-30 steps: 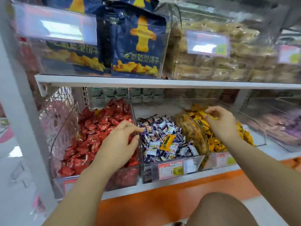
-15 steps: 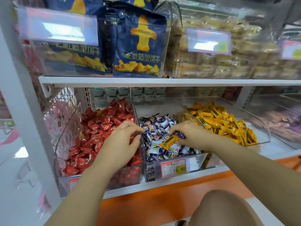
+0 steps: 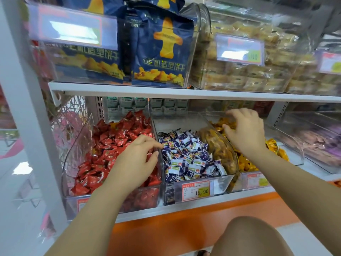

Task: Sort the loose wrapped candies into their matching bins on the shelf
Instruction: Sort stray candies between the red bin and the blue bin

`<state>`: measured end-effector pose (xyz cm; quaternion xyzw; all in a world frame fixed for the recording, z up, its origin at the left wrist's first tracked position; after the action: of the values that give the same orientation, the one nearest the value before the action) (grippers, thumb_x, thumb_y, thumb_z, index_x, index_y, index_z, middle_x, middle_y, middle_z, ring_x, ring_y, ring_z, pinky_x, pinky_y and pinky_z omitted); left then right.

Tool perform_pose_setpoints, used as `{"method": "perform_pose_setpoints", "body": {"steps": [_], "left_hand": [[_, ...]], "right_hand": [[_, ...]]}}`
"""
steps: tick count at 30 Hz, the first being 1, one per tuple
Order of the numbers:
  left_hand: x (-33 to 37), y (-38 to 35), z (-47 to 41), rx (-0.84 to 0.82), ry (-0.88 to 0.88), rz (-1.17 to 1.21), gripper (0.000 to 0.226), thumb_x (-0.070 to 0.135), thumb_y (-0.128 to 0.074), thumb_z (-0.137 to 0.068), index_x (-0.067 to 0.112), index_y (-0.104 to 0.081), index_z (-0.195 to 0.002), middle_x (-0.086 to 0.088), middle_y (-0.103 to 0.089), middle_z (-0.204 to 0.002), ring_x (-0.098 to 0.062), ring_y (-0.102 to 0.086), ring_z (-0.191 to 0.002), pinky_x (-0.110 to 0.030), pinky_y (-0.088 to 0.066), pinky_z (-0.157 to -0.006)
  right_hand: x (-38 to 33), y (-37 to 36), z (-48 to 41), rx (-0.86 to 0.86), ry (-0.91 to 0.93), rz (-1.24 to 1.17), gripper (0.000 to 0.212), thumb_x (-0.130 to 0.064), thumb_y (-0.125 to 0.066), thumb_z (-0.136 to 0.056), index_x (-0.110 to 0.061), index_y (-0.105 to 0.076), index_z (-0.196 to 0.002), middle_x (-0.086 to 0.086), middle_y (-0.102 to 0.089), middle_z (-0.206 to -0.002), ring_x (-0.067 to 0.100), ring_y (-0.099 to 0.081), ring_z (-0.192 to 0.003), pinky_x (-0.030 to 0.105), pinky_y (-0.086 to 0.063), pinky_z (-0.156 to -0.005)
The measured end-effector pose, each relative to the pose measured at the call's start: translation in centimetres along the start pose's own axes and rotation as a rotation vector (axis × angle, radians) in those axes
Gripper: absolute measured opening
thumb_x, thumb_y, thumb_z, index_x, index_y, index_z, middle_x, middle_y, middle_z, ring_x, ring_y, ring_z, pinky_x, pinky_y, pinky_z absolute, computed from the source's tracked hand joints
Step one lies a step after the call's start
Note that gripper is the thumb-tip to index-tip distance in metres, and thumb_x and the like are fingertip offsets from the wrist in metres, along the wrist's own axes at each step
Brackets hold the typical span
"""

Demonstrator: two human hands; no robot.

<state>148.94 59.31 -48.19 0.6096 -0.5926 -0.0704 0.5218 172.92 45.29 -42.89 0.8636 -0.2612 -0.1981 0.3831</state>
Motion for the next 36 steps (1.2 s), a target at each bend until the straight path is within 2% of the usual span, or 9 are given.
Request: {"method": "perform_pose_setpoints", "body": {"steps": [6,9,12,17,21,24,28,32,36], "left_hand": [[-1.2,2.5,1.4,0.077,-0.019,-0.013,0.022,0.019,-0.053,-0.093,0.029,-0.066,-0.109,0.021,-0.050,-0.109,-0.001,-0.051,-0.102,-0.026,-0.042,-0.092],[-2.5,4.9,2.6,0.203,-0.075,-0.025,0.022,0.013,-0.056,-0.091,0.026,-0.069,-0.104,0.020,-0.054,-0.103,-0.002,-0.054,-0.098,-0.027,-0.045,-0.088],[-3.8,7.6,4.3,0.318,-0.134,-0.098,0.022,0.016,-0.050,-0.091,0.021,-0.068,-0.102,0.014,-0.058,-0.101,-0.002,-0.054,-0.094,-0.019,-0.042,-0.082],[-5.7,11.2,7.2,0.539,-0.181,-0.173,0.028,0.014,-0.043,-0.085,0.010,-0.069,-0.096,0.001,-0.063,-0.098,-0.013,-0.055,-0.091,-0.023,-0.042,-0.080],[-7.8,13.2,8.6,0.691,-0.098,-0.184,0.026,0.010,-0.046,-0.084,0.009,-0.070,-0.094,0.000,-0.062,-0.097,-0.014,-0.054,-0.092,-0.016,-0.039,-0.082],[-9.2,13.9,9.0,0.715,-0.023,-0.097,0.025,0.008,-0.048,-0.085,0.012,-0.070,-0.094,0.006,-0.057,-0.096,-0.008,-0.054,-0.088,-0.015,-0.043,-0.079],[-9.8,14.2,8.7,0.712,0.010,-0.006,0.024,0.004,-0.050,-0.084,0.014,-0.070,-0.092,0.005,-0.058,-0.094,0.002,-0.053,-0.088,-0.020,-0.047,-0.076],[-9.9,14.2,8.1,0.708,0.008,0.044,0.021,0.002,-0.051,-0.082,0.014,-0.067,-0.084,0.004,-0.057,-0.090,0.001,-0.053,-0.088,-0.021,-0.046,-0.072],[-9.8,14.1,7.8,0.706,0.033,0.079,0.020,0.002,-0.049,-0.081,0.014,-0.065,-0.080,0.005,-0.055,-0.090,0.000,-0.053,-0.088,-0.022,-0.046,-0.073]], "right_hand": [[-7.4,-0.9,1.9,-0.204,0.256,-0.142,0.026,-0.030,-0.058,-0.091,-0.026,-0.062,-0.116,-0.006,-0.063,-0.114,0.018,-0.050,-0.112,0.038,-0.038,-0.098],[-11.2,-1.6,2.2,-0.268,0.294,-0.258,0.022,-0.028,-0.058,-0.091,-0.024,-0.064,-0.112,-0.006,-0.064,-0.111,0.018,-0.050,-0.110,0.037,-0.041,-0.095],[-15.2,-2.1,2.4,-0.305,0.358,-0.319,0.019,-0.028,-0.058,-0.091,-0.027,-0.064,-0.109,-0.007,-0.063,-0.108,0.015,-0.050,-0.108,0.036,-0.042,-0.094],[-21.9,-3.8,2.6,-0.338,0.489,-0.431,0.019,-0.025,-0.059,-0.088,-0.025,-0.065,-0.106,-0.005,-0.065,-0.107,0.016,-0.056,-0.103,0.035,-0.047,-0.088],[-26.5,-6.6,2.2,-0.527,0.603,-0.424,0.027,-0.024,-0.063,-0.087,-0.022,-0.065,-0.114,0.000,-0.065,-0.115,0.015,-0.058,-0.097,0.025,-0.044,-0.086],[-29.5,-9.1,1.7,-0.655,0.692,-0.318,0.032,-0.022,-0.061,-0.089,-0.017,-0.063,-0.120,0.004,-0.064,-0.121,0.021,-0.057,-0.112,0.026,-0.041,-0.095],[-31.9,-12.4,0.5,-0.823,0.672,-0.147,0.031,-0.026,-0.050,-0.095,-0.009,-0.067,-0.113,0.010,-0.065,-0.119,0.027,-0.058,-0.110,0.028,-0.043,-0.093],[-32.8,-13.7,-0.5,-0.886,0.624,-0.059,0.035,-0.032,-0.047,-0.096,-0.007,-0.068,-0.110,0.011,-0.064,-0.118,0.027,-0.058,-0.107,0.030,-0.045,-0.089],[-32.8,-13.5,-1.0,-0.900,0.563,-0.071,0.036,-0.018,-0.039,-0.098,-0.003,-0.057,-0.126,0.014,-0.055,-0.131,0.027,-0.053,-0.113,0.028,-0.041,-0.093]]}}
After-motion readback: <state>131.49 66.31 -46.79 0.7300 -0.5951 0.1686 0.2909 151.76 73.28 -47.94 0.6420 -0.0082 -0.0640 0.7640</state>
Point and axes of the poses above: each hand's wrist, its own z-axis away from the middle knuckle, its own y-axis out of the back of the hand, x = y × z, the point moved 2 cm from there along -z, towards the middle knuckle
